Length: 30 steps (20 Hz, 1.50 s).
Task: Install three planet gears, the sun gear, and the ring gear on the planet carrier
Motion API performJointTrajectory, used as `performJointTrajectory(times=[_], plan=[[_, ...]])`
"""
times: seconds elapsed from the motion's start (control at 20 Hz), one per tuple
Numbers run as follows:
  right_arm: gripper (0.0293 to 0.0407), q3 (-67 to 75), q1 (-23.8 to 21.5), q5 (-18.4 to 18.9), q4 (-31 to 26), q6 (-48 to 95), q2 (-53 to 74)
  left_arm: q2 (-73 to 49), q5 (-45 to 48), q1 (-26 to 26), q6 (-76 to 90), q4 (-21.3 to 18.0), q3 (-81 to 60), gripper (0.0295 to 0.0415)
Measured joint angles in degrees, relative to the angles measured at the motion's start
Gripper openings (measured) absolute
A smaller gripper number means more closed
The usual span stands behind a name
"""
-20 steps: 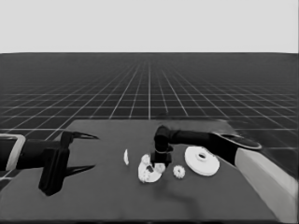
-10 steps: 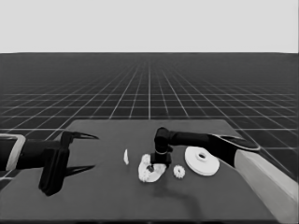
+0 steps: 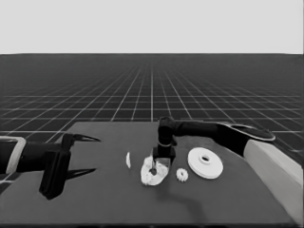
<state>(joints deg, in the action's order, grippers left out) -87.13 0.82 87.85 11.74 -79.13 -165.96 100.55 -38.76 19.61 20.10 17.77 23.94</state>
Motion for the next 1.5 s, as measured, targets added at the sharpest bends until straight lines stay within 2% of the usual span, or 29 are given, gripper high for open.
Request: performJointTrajectory(times=[0.3, 0.35, 0.45, 0.8, 0.9, 0.95, 1.3, 1.4, 1.5], plan=[[0.0385, 0.2, -1.0, 0.2, -1.1, -0.2, 0.1, 0.0, 0.0, 0.0, 0.0, 0.0, 0.0, 0.0385], [0.0385, 7.3, -1.4, 0.2, -1.5, 0.2, 6.6, 0.0, 0.0, 0.0, 0.0, 0.0, 0.0, 0.0385], [0.0385, 11.8, -1.8, -0.1, -1.9, 2.2, 14.1, 0.0, 0.0, 0.0, 0.0, 0.0, 0.0, 0.0385], [0.0385, 13.4, -2.0, -0.3, -2.2, 4.0, 17.4, 0.0, 0.0, 0.0, 0.0, 0.0, 0.0, 0.0385], [0.0385, 9.8, 6.0, -3.0, 5.4, 6.1, 16.3, 0.0, 0.0, 0.0, 0.0, 0.0, 0.0, 0.0385], [0.0385, 8.4, 7.8, -3.8, 6.9, 6.8, 15.9, 0.0, 0.0, 0.0, 0.0, 0.0, 0.0, 0.0385], [0.0385, 6.3, 9.9, -5.0, 8.9, 7.8, 15.2, 0.0, 0.0, 0.0, 0.0, 0.0, 0.0, 0.0385], [0.0314, 6.2, 10.0, -5.0, 8.9, 7.8, 15.1, 0.0, 0.0, 0.0, 0.0, 0.0, 0.0, 0.0385], [0.031, 6.2, 9.9, -5.0, 8.9, 7.8, 15.1, 0.0, 0.0, 0.0, 0.0, 0.0, 0.0, 0.0385]])
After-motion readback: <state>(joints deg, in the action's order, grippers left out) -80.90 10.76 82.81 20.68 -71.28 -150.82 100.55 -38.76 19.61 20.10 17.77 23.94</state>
